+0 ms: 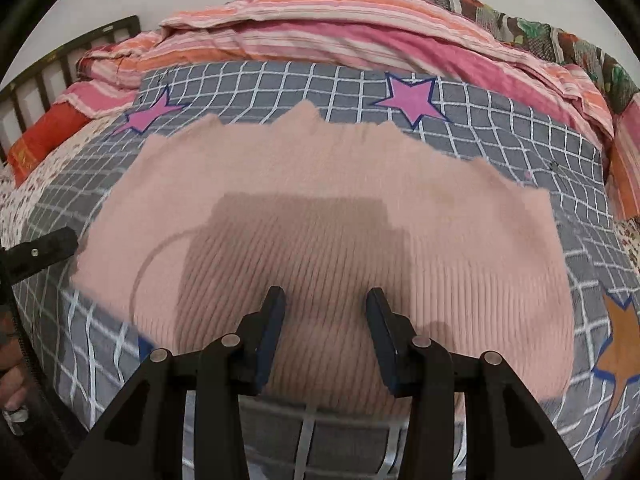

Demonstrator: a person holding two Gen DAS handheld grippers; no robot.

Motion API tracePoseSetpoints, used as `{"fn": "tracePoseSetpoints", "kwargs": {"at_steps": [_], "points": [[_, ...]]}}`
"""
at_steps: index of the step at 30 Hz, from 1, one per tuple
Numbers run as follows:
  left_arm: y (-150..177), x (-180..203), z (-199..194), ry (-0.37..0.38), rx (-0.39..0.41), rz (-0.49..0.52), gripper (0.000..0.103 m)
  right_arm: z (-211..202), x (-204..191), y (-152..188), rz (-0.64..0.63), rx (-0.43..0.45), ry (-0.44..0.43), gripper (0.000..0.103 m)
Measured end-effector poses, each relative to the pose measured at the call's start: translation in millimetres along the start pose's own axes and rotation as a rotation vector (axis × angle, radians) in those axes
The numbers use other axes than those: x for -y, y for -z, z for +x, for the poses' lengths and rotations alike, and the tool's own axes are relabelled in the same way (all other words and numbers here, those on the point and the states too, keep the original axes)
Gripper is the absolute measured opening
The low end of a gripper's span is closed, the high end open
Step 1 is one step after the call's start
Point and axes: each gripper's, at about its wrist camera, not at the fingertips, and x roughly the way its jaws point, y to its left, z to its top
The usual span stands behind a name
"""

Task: Fold small clothes

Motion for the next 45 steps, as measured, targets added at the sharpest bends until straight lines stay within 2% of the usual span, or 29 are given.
{"fn": "tracePoseSetpoints", "kwargs": {"at_steps": [4,10,14,17,20,24,26,29,31,34,39,42,45], "points": [[17,11,-1,-0.011,-0.019,0.022,0.070,-13,-1,21,-0.026,0.037,0.000,0.043],[25,22,12,0.021,-0.029,-0.001,0.070,-48,12,40,-0.004,0.082,-0.083,0.043],[22,30,24,0.016,0.015,-0.030,0.070,-68,34,49,0.042,0.111,-0.090,0.043],[13,32,35,0.058,0.051,-0.073,0.068,-80,57,54,0.086,0.131,-0.094,0.043],[1,35,41,0.048,0.109,-0.098,0.062,-91,79,59,0.132,0.138,-0.091,0.043],[-18,31,49,0.016,0.148,-0.176,0.059,-111,103,68,0.152,0.170,-0.077,0.043],[-27,32,54,-0.043,0.173,-0.189,0.057,-118,116,72,0.162,0.185,-0.066,0.043],[-37,34,60,-0.127,0.185,-0.181,0.046,-125,135,76,0.189,0.197,-0.062,0.043],[-44,38,64,-0.173,0.168,-0.157,0.029,-128,147,80,0.204,0.205,-0.056,0.043],[-50,55,57,-0.201,0.174,-0.098,0.025,-129,164,86,0.229,0.212,-0.055,0.043],[-65,99,43,-0.183,0.185,-0.058,0.023,-125,189,96,0.287,0.210,-0.078,0.043],[-74,138,40,-0.190,0.189,-0.016,0.023,-128,198,99,0.304,0.221,-0.086,0.043],[-78,182,44,-0.182,0.175,0.034,0.022,-132,207,100,0.303,0.232,-0.058,0.043]]}}
